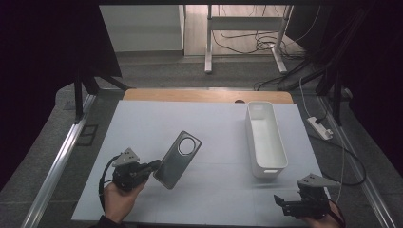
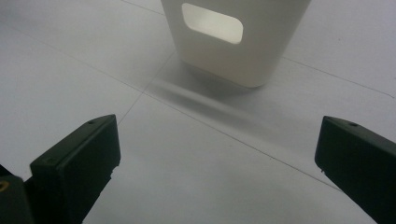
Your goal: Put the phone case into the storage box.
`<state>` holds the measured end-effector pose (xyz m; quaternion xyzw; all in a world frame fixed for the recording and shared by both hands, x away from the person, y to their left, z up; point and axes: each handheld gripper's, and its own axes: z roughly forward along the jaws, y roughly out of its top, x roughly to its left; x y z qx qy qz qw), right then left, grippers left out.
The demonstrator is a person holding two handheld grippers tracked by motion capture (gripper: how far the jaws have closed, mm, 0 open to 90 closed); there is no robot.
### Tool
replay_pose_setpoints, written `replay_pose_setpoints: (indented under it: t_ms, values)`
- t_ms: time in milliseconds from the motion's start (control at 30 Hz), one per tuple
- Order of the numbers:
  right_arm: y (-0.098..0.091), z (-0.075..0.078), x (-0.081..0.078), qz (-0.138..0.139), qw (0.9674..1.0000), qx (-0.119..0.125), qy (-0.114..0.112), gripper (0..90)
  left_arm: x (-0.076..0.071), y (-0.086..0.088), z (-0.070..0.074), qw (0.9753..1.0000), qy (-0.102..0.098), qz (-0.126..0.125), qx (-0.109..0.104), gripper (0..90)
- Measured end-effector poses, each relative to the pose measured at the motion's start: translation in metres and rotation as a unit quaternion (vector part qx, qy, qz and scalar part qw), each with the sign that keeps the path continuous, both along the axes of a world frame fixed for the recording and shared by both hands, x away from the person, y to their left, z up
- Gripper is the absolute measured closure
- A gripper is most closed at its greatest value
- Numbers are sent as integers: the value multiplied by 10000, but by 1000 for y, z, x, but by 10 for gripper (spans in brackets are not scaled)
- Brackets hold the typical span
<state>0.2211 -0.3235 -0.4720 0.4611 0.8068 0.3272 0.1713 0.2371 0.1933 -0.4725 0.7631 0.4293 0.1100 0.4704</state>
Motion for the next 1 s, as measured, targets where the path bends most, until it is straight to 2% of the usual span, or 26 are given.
replay_pose_setpoints:
  t_ms: [167, 300, 400, 500, 667, 900, 933, 1000]
  values:
    - [0, 0, 0, -22, 10000, 8, 3, 4, -7, -1, 0, 9999, 8, -24, -103, 892]
    - [0, 1, 0, 3, 10000, 13, -29, 0, -7, -4, 0, 9999, -20, -68, -109, 892]
    - [0, 2, -2, 47, 9999, 72, -122, 0, -7, -5, 0, 9999, -17, -97, -111, 892]
    - [-2, 6, -2, 69, 9993, 344, -157, 0, -6, -7, 0, 9999, -29, -123, -87, 891]
    - [-4, 14, 1, 191, 9961, 847, -140, 0, -4, -10, 0, 9998, -27, -186, -45, 892]
    - [1, 19, 5, 359, 9924, 1172, -128, 0, -3, -13, 0, 9997, -43, -232, -29, 891]
    - [2, 21, 7, 393, 9904, 1324, -82, 0, -2, -13, 0, 9997, -49, -239, -31, 891]
    - [2, 23, 8, 411, 9895, 1385, -77, 0, -2, -13, 0, 9997, -72, -237, -36, 892]
